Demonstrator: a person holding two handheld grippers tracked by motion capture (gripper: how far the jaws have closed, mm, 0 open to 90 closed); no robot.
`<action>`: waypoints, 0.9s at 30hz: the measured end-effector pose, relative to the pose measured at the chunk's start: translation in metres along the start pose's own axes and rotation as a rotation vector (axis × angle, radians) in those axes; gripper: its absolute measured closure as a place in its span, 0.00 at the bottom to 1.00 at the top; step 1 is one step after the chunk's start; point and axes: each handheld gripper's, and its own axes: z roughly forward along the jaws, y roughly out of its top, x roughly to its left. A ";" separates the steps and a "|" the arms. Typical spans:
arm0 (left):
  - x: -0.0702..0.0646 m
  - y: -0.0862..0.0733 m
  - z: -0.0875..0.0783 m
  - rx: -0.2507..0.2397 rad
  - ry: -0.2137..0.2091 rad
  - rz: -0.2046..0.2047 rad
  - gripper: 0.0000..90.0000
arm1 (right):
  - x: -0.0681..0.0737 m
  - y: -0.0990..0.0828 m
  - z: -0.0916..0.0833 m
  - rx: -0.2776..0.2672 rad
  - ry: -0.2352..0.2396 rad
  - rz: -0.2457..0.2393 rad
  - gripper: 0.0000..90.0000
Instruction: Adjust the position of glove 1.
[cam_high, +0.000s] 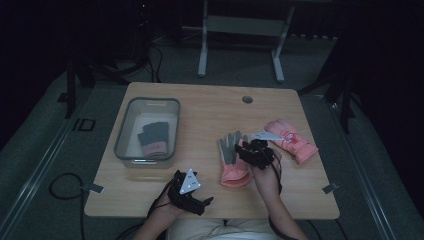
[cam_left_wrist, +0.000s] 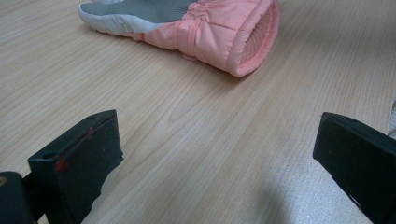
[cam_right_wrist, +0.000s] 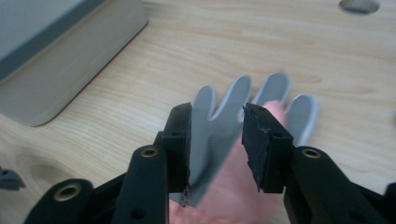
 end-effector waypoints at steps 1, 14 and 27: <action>0.000 0.000 0.000 0.000 0.001 0.002 0.01 | -0.005 0.001 -0.005 -0.011 0.005 -0.014 0.68; 0.000 0.000 0.001 0.003 -0.004 0.003 0.01 | -0.079 0.005 -0.051 -0.042 -0.007 -0.165 0.68; 0.001 -0.001 -0.001 -0.001 -0.004 0.014 0.01 | -0.161 0.013 -0.054 0.000 -0.071 -0.227 0.70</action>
